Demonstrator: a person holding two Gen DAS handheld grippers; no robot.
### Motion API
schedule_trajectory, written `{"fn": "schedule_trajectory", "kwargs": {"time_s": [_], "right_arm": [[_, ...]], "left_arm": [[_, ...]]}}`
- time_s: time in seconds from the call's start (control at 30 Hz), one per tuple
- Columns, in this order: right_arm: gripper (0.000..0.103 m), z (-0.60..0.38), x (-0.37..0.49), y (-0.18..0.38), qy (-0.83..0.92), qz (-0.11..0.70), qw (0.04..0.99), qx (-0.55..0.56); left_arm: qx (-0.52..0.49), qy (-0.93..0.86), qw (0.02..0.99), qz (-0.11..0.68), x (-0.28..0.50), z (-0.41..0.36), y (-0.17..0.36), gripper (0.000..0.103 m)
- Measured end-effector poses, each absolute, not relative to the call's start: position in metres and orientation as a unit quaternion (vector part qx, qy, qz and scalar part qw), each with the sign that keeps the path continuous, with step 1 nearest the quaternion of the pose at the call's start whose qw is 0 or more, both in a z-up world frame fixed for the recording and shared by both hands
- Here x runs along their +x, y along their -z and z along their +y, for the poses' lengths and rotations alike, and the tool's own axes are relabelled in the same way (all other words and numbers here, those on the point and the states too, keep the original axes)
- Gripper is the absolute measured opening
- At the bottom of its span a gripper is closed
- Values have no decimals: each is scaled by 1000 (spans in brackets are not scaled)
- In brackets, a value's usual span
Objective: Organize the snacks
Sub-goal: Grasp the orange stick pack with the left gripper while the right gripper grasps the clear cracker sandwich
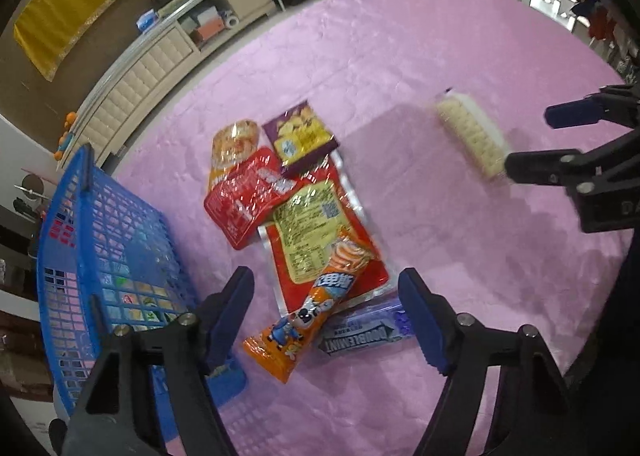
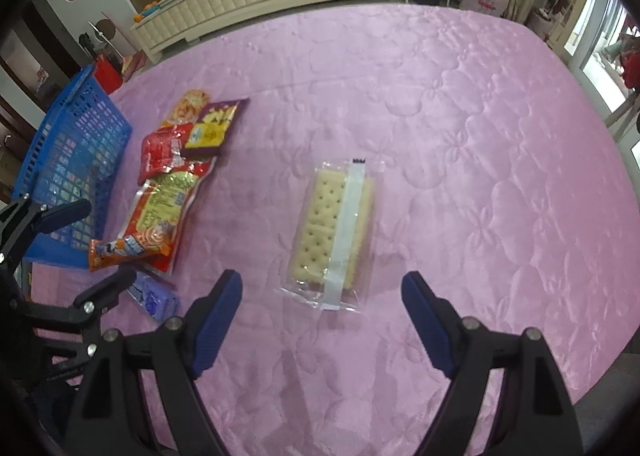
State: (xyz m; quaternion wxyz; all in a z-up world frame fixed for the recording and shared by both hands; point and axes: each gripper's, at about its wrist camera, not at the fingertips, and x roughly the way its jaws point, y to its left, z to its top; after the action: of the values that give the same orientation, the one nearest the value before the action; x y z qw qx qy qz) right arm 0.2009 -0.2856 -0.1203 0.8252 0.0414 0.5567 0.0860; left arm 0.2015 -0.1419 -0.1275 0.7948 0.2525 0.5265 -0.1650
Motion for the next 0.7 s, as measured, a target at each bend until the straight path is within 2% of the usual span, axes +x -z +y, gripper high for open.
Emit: {"fn": "schedule_trajectory", "kwargs": {"time_s": [0.17,0.47,0.53,0.63,0.7], "right_arm": [[85,-286,204,127,-82,563,821,45],[85,-286,201,122,-73,565,821,41],[85,-285,199,119,-74,564,821,40],[85,-283,197,113,-72,561,824,36],[85,-282,198,110,-69,560,825,37]], "left_arm": [[260,163,782,543,209,-140,143,64],[244,179,758,578,207,-132,155,34],[233,177,757,584,205,-129,154,21],[219,179,760,585,204,-124,150,13],[206,181,765,583,201,-122,145,12]]}}
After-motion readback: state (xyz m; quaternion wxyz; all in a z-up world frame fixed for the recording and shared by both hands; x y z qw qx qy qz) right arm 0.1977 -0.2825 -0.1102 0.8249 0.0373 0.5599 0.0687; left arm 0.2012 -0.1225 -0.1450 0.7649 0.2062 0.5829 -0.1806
